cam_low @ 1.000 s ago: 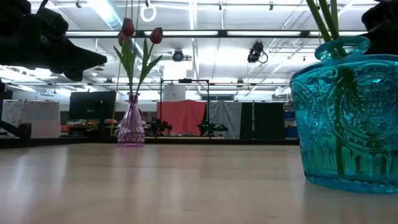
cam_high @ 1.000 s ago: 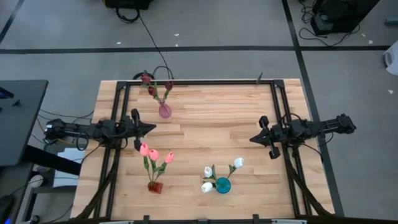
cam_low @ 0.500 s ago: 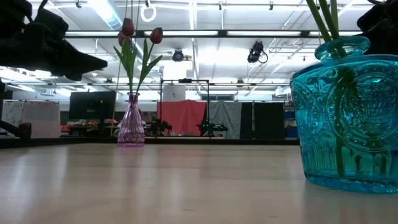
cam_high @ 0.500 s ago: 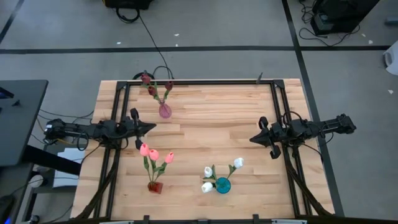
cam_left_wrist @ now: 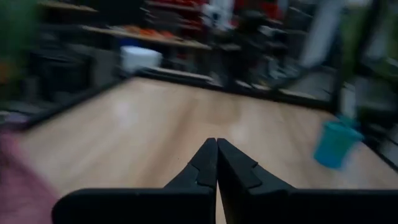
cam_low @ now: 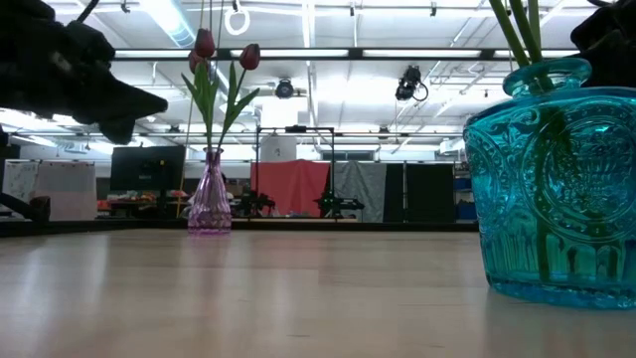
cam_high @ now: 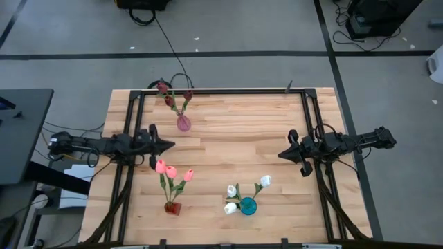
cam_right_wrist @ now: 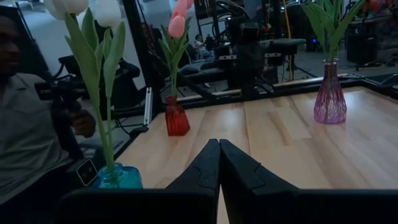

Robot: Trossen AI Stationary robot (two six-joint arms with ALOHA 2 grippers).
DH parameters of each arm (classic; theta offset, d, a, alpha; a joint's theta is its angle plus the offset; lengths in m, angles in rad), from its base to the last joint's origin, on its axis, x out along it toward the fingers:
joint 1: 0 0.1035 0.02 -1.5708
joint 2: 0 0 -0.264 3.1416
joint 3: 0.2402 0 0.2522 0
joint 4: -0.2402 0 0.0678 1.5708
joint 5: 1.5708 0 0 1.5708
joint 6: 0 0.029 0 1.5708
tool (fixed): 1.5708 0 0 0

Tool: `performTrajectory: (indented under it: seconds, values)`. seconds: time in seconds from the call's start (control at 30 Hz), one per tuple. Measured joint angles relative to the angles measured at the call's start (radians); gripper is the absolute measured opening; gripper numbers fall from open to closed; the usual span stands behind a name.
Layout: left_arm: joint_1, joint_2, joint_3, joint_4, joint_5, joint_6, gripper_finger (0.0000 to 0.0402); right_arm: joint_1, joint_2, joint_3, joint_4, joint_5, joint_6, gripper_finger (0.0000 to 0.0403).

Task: Sort flowers into vase by color
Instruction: Return to Home Position

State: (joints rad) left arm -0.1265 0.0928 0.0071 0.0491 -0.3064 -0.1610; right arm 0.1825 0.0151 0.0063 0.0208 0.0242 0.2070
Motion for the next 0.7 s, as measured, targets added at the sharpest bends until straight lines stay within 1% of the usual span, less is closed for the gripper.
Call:
performTrajectory:
  seconds: [0.07,0.2,0.3,0.43,0.7]
  values:
    - [0.000,0.016,0.000,-0.011,0.079,-0.004,0.0010,0.000,0.000,0.000,0.000,0.000,0.000,0.0019]
    - [0.000,0.033,0.000,-0.042,0.276,0.000,0.0010,0.000,0.000,0.000,0.001,0.000,0.000,0.0019]
    - [-0.002,0.038,0.000,-0.033,0.359,0.004,0.0010,0.000,0.000,0.000,0.001,0.000,0.000,0.0019]
    - [-0.002,0.038,0.000,-0.025,0.375,0.053,0.0010,0.000,0.000,0.000,0.001,0.000,0.000,0.0019]
    - [-0.002,0.038,0.000,-0.019,0.363,0.052,0.0010,0.000,0.000,0.000,0.002,0.000,0.000,0.0019]
